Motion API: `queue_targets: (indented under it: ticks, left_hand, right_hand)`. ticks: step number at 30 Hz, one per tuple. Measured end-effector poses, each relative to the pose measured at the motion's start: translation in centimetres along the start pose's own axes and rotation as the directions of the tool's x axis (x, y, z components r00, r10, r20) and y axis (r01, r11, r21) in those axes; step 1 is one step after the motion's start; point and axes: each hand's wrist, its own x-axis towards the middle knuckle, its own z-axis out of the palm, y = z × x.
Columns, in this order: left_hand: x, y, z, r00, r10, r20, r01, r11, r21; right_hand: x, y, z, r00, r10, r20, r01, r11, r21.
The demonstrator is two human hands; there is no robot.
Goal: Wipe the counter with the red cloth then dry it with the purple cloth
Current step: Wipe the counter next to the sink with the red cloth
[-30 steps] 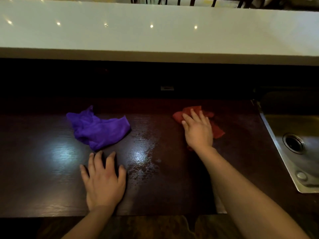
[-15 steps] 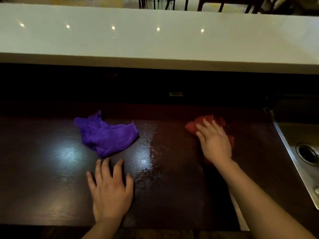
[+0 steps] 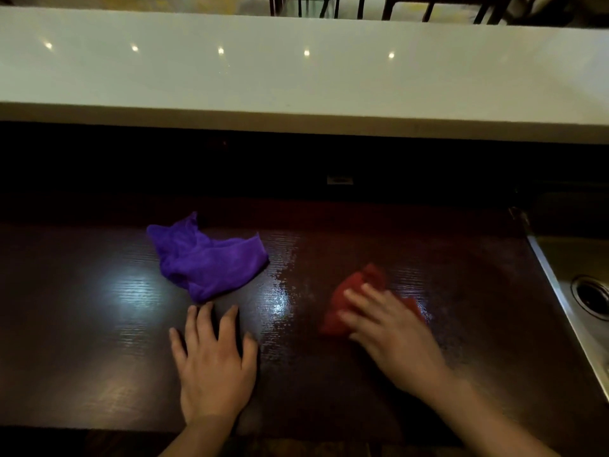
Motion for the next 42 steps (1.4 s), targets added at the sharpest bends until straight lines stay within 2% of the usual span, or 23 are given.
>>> queue_targets:
  ticks: [3, 5, 6, 8, 9, 10, 11, 12, 13, 15, 17, 18, 20, 22, 24, 26, 28, 30, 34, 36, 38, 40, 42]
  left_hand:
    - [-0.1, 0.0, 0.0, 1.000, 0.003, -0.009, -0.003, 1.000, -0.001]
    - [-0.1, 0.1, -0.1, 1.000, 0.007, -0.017, -0.007, 1.000, -0.008]
    - [-0.1, 0.1, -0.1, 1.000, 0.006, -0.022, -0.007, 1.000, -0.010]
    - [-0.1, 0.0, 0.1, 1.000, 0.002, -0.026, -0.003, 1.000, -0.007]
    - [-0.1, -0.1, 0.2, 1.000, 0.004, -0.029, -0.004, 1.000, -0.005]
    - [-0.1, -0.2, 0.3, 0.999, 0.008, -0.034, -0.009, 1.000, -0.003]
    - [-0.1, -0.2, 0.4, 0.999, 0.014, -0.040, -0.014, 1.000, -0.002]
    - [-0.1, -0.2, 0.4, 0.999, 0.017, -0.045, -0.017, 1.000, -0.001]
    - [-0.1, -0.3, 0.5, 0.999, 0.017, -0.052, -0.017, 1.000, -0.003]
    - [0.0, -0.3, 0.7, 0.998, 0.014, -0.065, -0.015, 1.000, -0.008]
    - [0.0, -0.3, 0.8, 0.998, 0.015, -0.067, -0.015, 1.000, -0.009]
    - [0.0, -0.3, 0.8, 0.998, 0.014, -0.065, -0.014, 1.000, -0.007]
    - [0.0, -0.4, 0.7, 0.998, 0.012, -0.058, -0.012, 1.000, -0.002]
    - [-0.1, -0.4, 0.6, 0.999, 0.012, -0.052, -0.012, 1.000, -0.007]
    - [-0.1, -0.3, 0.5, 0.999, 0.010, -0.047, -0.011, 1.000, -0.012]
    - [0.0, -0.3, 0.5, 0.999, 0.005, -0.042, -0.005, 1.000, -0.012]
    - [-0.1, -0.2, 0.4, 0.999, 0.006, -0.034, -0.007, 1.000, -0.012]
    - [-0.1, -0.2, 0.2, 1.000, 0.010, -0.028, -0.011, 1.000, -0.011]
    - [0.0, -0.2, 0.3, 1.000, 0.009, -0.023, -0.009, 1.000, 0.002]
    - [0.0, -0.4, 0.4, 1.000, 0.010, -0.025, -0.010, 1.000, 0.013]
    - [0.0, -0.4, 0.5, 0.999, 0.013, -0.030, -0.012, 1.000, 0.020]
    - [0.1, -0.3, 0.5, 0.999, 0.015, -0.029, -0.014, 1.000, 0.019]
    - [0.1, -0.4, 0.6, 0.999, 0.015, -0.030, -0.014, 1.000, 0.012]
  right_hand:
    - [1.5, 1.6, -2.6, 0.919, 0.357, -0.169, -0.329, 0.928, 0.172]
    - [2.7, 0.9, -3.8, 0.858, 0.464, -0.222, -0.348, 0.842, 0.412]
    - [3.3, 0.5, -4.3, 0.839, 0.511, -0.190, -0.317, 0.741, 0.592]
    - [4.4, -0.1, -5.2, 0.823, 0.568, -0.017, -0.235, 0.368, 0.900]
    - [4.7, -0.1, -5.5, 0.818, 0.568, 0.093, -0.223, 0.164, 0.961]
    - [4.9, 0.1, -5.7, 0.811, 0.555, 0.187, -0.240, 0.023, 0.970]
    - [4.9, 0.3, -5.7, 0.800, 0.543, 0.256, -0.294, -0.017, 0.956]
    - [4.8, 0.8, -5.7, 0.783, 0.552, 0.287, -0.377, 0.055, 0.924]
    - [4.5, 1.6, -5.6, 0.762, 0.588, 0.270, -0.473, 0.221, 0.853]
    - [3.2, 3.2, -5.4, 0.738, 0.671, 0.076, -0.592, 0.589, 0.550]
    - [2.0, 3.1, -5.5, 0.826, 0.542, -0.152, -0.469, 0.812, 0.348]
    - [1.6, 2.1, -5.1, 0.903, 0.401, -0.154, -0.350, 0.895, 0.277]
    - [0.9, -0.9, -2.9, 0.989, 0.145, 0.014, -0.146, 0.988, 0.044]
    - [0.1, -2.4, -0.4, 0.986, 0.078, 0.150, -0.058, 0.990, -0.130]
    - [1.0, -0.9, 0.2, 0.979, 0.113, 0.170, -0.080, 0.979, -0.190]
    - [3.7, 2.0, -0.4, 0.962, 0.243, 0.124, -0.207, 0.947, -0.245]
    - [6.6, 3.9, -1.2, 0.901, 0.418, 0.116, -0.382, 0.892, -0.242]
    - [7.8, 2.8, -0.9, 0.882, 0.458, 0.110, -0.429, 0.877, -0.216]
    - [3.5, -4.1, 1.3, 0.980, 0.143, 0.136, -0.119, 0.978, -0.170]
    - [-0.1, -6.8, 2.6, 0.983, -0.057, 0.173, 0.080, 0.989, -0.125]
    - [-0.3, -5.6, 2.4, 0.970, -0.163, 0.182, 0.186, 0.976, -0.116]
    - [2.8, -2.9, 1.7, 0.985, -0.099, 0.139, 0.125, 0.973, -0.194]
    - [7.4, -1.0, 0.9, 0.990, 0.103, 0.100, -0.083, 0.979, -0.185]
